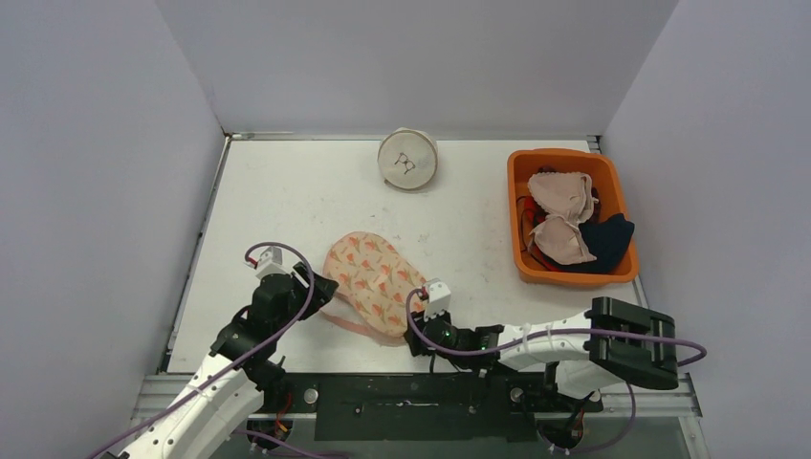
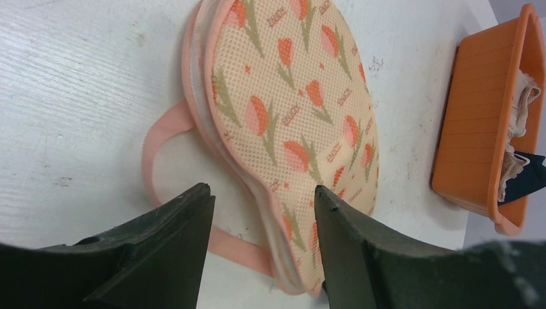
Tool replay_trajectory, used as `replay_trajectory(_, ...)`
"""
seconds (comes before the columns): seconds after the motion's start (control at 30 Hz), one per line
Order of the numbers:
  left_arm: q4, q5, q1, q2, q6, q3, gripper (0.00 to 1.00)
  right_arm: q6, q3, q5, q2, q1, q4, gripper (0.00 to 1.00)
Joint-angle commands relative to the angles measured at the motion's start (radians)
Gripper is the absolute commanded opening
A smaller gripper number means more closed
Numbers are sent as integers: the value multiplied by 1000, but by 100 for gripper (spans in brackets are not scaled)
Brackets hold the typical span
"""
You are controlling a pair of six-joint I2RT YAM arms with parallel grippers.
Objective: Unzip the laundry bag and remove the bra
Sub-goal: Move the laundry bag to the center of the board.
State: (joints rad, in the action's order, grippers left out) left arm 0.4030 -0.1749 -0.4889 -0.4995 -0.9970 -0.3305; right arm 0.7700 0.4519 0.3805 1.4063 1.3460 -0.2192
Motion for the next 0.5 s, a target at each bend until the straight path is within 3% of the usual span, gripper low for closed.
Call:
replay_trajectory(0.0,-23,24,5,-8,17,-14,57,12,-51,17,-74,-104,38,47)
replay_trajectory(0.23,-83,119,5,-11,-41,28,62,-88,-45,-32,-236,-168,109,53)
replay_trajectory(0.47,-421,287,-3,-100,-234,151,66,-111,4,-106,-407,-159,149,61)
